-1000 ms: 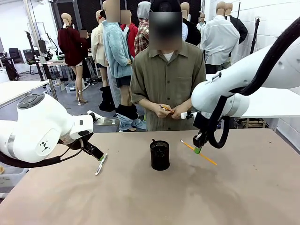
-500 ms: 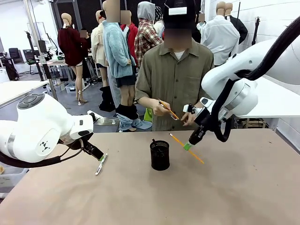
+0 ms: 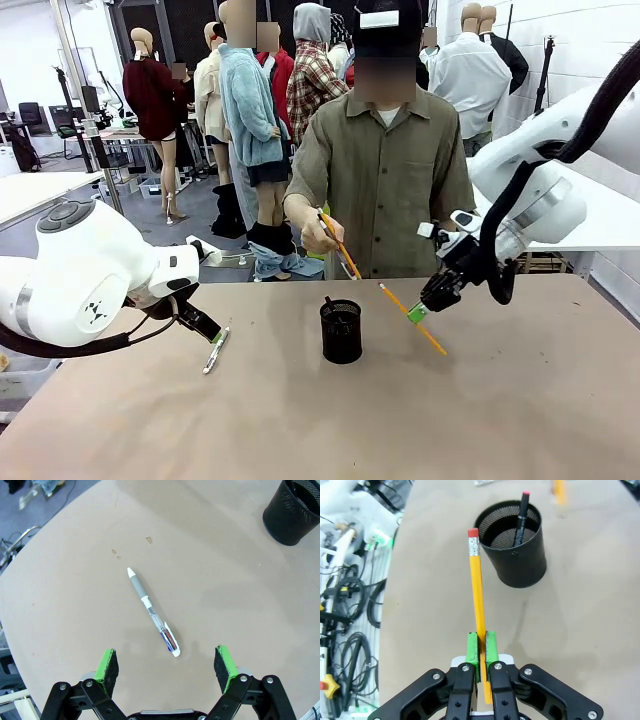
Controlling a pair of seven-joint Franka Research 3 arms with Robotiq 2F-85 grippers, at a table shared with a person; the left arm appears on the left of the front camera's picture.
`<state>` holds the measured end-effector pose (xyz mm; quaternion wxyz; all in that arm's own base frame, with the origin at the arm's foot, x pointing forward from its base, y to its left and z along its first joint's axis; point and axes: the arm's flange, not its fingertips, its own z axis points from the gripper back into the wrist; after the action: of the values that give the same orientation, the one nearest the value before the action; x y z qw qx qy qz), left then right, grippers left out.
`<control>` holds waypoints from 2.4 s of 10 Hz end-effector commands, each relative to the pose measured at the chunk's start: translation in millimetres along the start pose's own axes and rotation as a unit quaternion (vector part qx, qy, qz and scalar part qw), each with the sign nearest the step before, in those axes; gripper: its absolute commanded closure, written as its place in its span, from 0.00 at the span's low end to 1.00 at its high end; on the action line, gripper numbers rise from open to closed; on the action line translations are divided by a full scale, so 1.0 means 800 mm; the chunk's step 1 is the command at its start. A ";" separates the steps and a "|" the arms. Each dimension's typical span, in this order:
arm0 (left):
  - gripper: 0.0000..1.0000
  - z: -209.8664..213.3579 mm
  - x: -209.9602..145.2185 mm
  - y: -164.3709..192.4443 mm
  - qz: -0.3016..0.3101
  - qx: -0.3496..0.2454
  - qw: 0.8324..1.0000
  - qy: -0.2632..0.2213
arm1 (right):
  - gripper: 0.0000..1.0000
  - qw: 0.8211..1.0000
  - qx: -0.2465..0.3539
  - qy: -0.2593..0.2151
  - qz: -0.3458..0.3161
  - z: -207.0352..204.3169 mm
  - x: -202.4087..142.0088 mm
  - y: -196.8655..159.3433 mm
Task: Place the pens into the pen holder.
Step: Pick up a writing instrument from the table and place it into the Pen holder.
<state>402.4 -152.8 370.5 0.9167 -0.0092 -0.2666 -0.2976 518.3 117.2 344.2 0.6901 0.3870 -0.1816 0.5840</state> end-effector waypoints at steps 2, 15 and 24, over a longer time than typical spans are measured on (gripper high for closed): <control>0.00 0.001 -0.001 0.002 0.002 0.000 1.000 -0.001 | 1.00 0.991 0.027 -0.121 0.059 0.065 -0.061 0.017; 0.00 0.001 -0.001 0.002 0.002 0.000 1.000 -0.001 | 1.00 0.897 -0.105 -0.411 0.123 0.077 -0.028 0.112; 0.00 0.001 -0.001 0.002 0.002 0.000 1.000 -0.001 | 1.00 0.941 -0.079 -0.313 0.098 -0.019 0.130 0.030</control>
<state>402.4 -153.2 370.7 0.9165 -0.0090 -0.2667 -0.2981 494.1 190.0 415.6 0.5654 0.4616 -0.4946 0.4718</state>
